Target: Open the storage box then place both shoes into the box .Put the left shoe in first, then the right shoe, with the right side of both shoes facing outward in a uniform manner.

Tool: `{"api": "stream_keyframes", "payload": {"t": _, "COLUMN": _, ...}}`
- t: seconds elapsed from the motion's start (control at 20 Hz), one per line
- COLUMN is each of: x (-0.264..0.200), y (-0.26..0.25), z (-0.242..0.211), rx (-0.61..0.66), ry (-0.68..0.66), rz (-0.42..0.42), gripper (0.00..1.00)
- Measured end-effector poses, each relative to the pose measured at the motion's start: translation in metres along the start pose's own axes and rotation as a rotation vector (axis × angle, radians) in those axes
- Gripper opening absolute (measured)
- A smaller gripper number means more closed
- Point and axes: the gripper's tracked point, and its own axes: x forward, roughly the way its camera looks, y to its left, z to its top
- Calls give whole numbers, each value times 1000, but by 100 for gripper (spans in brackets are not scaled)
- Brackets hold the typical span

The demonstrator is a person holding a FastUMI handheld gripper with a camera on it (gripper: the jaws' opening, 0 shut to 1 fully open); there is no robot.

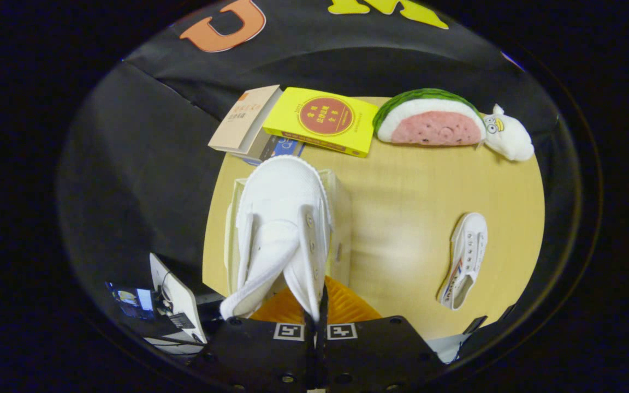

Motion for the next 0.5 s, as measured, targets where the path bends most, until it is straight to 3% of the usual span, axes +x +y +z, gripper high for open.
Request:
{"api": "stream_keyframes", "payload": {"t": 0.35, "x": 72, "y": 55, "z": 6, "rx": 88, "ry": -87, "rz": -18, "gripper": 0}}
{"api": "stream_keyframes", "payload": {"t": 0.5, "x": 101, "y": 54, "z": 1, "rx": 86, "ry": -76, "rz": -84, "gripper": 1}}
